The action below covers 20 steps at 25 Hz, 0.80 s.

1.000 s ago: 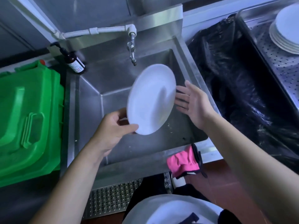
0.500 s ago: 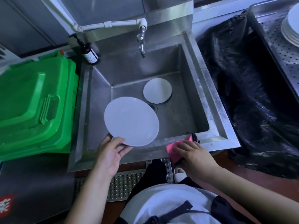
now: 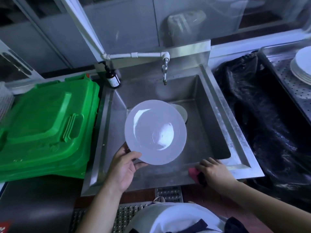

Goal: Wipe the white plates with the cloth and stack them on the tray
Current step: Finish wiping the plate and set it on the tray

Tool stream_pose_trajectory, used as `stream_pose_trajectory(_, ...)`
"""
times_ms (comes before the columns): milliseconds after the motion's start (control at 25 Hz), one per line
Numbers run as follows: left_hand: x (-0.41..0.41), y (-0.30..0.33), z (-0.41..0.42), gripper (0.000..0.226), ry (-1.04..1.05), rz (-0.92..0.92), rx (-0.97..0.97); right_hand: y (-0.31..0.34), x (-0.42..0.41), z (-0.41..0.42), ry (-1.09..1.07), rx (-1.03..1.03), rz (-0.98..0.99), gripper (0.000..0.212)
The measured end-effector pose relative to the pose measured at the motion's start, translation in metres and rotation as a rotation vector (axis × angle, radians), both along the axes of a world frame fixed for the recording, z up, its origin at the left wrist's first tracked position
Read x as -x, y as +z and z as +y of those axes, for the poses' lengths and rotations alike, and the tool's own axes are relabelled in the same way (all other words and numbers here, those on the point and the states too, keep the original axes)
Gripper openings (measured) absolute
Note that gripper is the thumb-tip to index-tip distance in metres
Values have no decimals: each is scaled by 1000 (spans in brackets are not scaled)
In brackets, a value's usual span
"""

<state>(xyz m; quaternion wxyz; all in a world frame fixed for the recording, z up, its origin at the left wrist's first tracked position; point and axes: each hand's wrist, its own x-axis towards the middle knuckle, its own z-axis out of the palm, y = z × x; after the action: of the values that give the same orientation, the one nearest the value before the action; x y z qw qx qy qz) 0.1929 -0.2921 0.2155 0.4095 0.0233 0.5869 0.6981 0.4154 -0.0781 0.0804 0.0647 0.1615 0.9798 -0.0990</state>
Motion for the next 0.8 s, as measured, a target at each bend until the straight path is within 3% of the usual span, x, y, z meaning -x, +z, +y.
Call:
stream_pose_trajectory(80, 11, 7, 2, 63, -48, 17, -37, 12, 10, -1, -136, 89, 29, 36)
stream_pose_trajectory(160, 24, 13, 0, 70, -74, 9, -83, 45, 24, 3, -420, 235, 99, 35)
stream_pose_trajectory(280, 45, 22, -4, 74, -150, 27, -158, 122, 50, 11, -709, 379, 455, 49)
stream_pose_trajectory(440, 61, 42, 3, 74, -260, 103, -186, 218, 112, -8, -717, 395, 897, 43)
stream_pose_trajectory(640, 71, 75, 9, 78, -406, 244, -279, 215, 195, -36, -847, 194, 914, 44)
stream_pose_trajectory(800, 86, 90, 12, 82, -466, 295, -301, 246, 228, -52, -716, 306, 1083, 44)
